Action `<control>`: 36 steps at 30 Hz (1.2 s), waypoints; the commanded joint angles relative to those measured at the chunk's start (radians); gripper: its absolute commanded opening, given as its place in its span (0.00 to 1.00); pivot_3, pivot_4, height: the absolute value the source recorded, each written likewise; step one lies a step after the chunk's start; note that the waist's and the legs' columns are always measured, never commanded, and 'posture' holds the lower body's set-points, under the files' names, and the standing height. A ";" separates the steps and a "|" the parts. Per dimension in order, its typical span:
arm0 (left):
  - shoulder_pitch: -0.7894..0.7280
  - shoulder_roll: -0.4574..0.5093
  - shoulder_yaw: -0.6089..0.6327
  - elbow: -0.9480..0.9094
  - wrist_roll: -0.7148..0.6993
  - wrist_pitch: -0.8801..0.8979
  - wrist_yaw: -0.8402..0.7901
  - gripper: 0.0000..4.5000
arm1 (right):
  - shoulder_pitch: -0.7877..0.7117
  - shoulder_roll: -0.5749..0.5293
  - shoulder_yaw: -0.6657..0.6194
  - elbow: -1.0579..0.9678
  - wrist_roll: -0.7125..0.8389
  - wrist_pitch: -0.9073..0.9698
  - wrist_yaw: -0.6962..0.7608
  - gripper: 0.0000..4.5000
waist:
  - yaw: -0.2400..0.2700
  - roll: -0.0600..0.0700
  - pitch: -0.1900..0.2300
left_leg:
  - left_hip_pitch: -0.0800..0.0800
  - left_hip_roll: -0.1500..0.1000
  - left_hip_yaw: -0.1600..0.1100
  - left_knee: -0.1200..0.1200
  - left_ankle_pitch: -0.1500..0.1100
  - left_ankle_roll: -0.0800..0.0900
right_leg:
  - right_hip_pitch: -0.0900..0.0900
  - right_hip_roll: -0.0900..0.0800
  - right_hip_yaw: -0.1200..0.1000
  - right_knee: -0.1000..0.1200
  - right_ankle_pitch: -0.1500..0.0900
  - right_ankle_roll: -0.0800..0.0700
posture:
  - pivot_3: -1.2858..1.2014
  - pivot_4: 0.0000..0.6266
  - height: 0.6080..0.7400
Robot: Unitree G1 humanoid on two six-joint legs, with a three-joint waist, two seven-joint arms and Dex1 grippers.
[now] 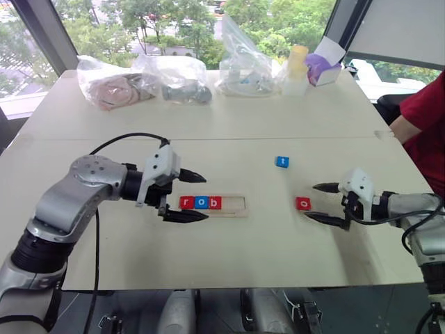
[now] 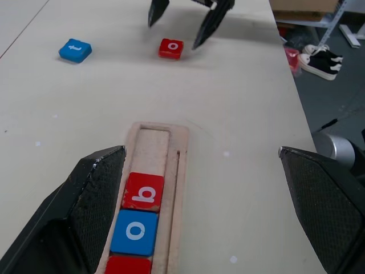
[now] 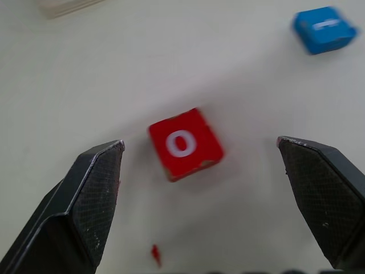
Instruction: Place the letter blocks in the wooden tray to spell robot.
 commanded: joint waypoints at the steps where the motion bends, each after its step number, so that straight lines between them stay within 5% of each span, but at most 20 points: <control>1: 0.029 0.011 0.050 -0.047 -0.031 0.027 0.036 1.00 | -0.047 -0.006 0.021 0.048 -0.020 -0.074 0.029 0.99 | 0.000 0.000 0.000 | 0.000 0.000 0.000 0.000 0.000 0.000 | 0.000 0.000 0.000 0.000 0.000 0.000 | 0.52 0.24 1.00; 6: 0.042 0.011 0.060 -0.057 -0.042 0.046 0.067 1.00 | -0.094 0.016 0.065 0.145 -0.048 -0.141 0.045 0.94 | 0.002 0.000 0.000 | 0.000 0.000 0.000 0.001 0.000 0.000 | 0.000 0.000 0.000 0.000 0.000 0.000 | 0.52 0.24 1.00; 8: 0.043 0.015 0.065 -0.056 -0.045 0.049 0.073 1.00 | -0.103 0.023 0.074 0.163 -0.050 -0.154 0.051 0.80 | 0.003 0.000 0.000 | 0.000 0.000 0.000 0.001 0.000 0.000 | 0.000 0.000 0.000 0.000 0.000 0.000 | 0.52 0.24 1.00; 13: 0.059 0.039 0.076 -0.027 -0.032 0.033 0.068 1.00 | -0.107 0.033 0.084 0.168 -0.049 -0.151 0.051 0.26 | 0.001 0.000 0.000 | 0.001 0.000 0.000 0.001 0.000 0.000 | 0.001 0.000 0.000 0.001 0.000 0.000 | 0.52 0.24 1.00; 22: 0.121 0.145 0.143 0.041 -0.006 -0.024 0.026 1.00 | -0.250 0.158 0.155 -0.157 0.030 0.189 -0.047 0.26 | -0.018 0.001 0.001 | 0.002 0.002 -0.001 0.001 0.000 0.000 | -0.001 0.000 0.001 0.005 0.001 -0.001 | 0.52 0.24 1.00; 28: 0.176 0.206 0.158 0.039 0.020 -0.060 0.003 1.00 | -0.372 0.303 0.321 -0.129 -0.087 0.236 -0.135 0.26 | -0.013 0.000 0.000 | 0.000 0.001 -0.001 0.000 0.000 0.000 | -0.002 -0.001 0.000 0.004 0.000 -0.001 | 0.52 0.24 1.00; 36: 0.228 0.188 0.180 -0.012 0.007 -0.048 0.058 1.00 | -0.383 0.356 0.414 -0.127 -0.134 0.249 -0.138 0.26 | 0.004 0.001 0.000 | -0.002 0.000 -0.001 0.001 0.000 0.000 | -0.003 -0.003 0.000 0.004 0.000 -0.001 | 0.52 0.24 1.00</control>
